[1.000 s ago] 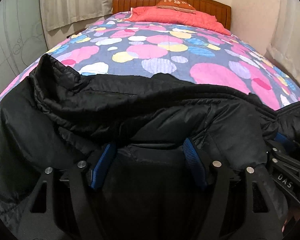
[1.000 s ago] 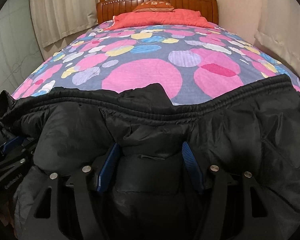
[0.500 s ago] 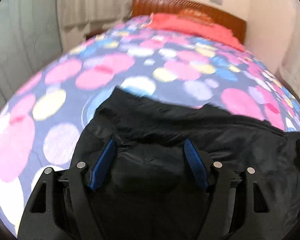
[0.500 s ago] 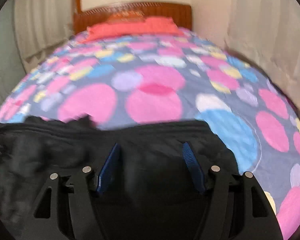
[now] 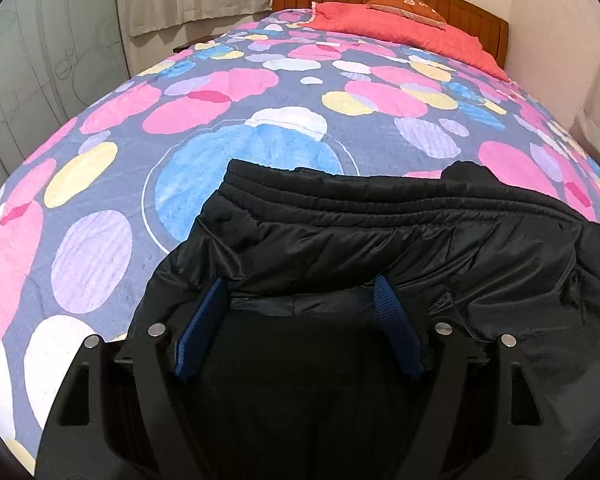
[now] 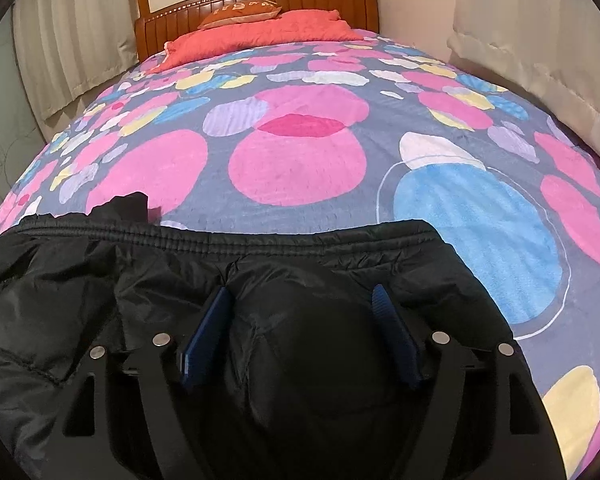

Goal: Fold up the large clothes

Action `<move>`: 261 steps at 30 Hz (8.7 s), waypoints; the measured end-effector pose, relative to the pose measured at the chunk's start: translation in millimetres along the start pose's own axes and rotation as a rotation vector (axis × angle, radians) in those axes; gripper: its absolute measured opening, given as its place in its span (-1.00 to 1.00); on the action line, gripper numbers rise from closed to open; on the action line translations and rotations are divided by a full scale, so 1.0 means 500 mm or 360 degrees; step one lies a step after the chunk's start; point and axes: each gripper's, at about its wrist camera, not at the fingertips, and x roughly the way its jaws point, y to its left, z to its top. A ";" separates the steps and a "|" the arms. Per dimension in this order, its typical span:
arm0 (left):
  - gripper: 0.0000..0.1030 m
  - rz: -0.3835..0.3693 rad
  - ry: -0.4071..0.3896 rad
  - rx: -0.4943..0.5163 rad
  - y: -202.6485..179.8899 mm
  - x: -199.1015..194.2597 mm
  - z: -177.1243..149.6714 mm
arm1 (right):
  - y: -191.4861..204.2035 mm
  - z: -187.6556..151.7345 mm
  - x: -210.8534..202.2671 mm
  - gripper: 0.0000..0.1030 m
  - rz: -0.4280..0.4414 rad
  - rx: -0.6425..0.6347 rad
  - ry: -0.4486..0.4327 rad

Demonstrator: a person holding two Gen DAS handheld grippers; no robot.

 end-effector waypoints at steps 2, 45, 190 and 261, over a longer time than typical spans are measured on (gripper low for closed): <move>0.49 0.0001 0.0008 0.0007 0.000 -0.005 0.006 | -0.001 0.006 -0.003 0.41 0.0001 0.0001 0.0013; -0.57 -0.0479 0.0000 -0.0720 0.209 -0.292 -0.252 | -0.200 -0.290 -0.311 -0.48 0.0336 0.0707 0.0009; -0.60 -0.0959 0.0081 -0.0112 0.096 -0.539 -0.288 | 0.184 -0.420 -0.412 0.23 -0.0071 -0.0252 -0.0075; 0.63 -0.0839 0.0078 -0.0122 -0.104 -0.459 -0.414 | -0.032 -0.342 -0.507 0.54 -0.0082 0.0071 -0.0007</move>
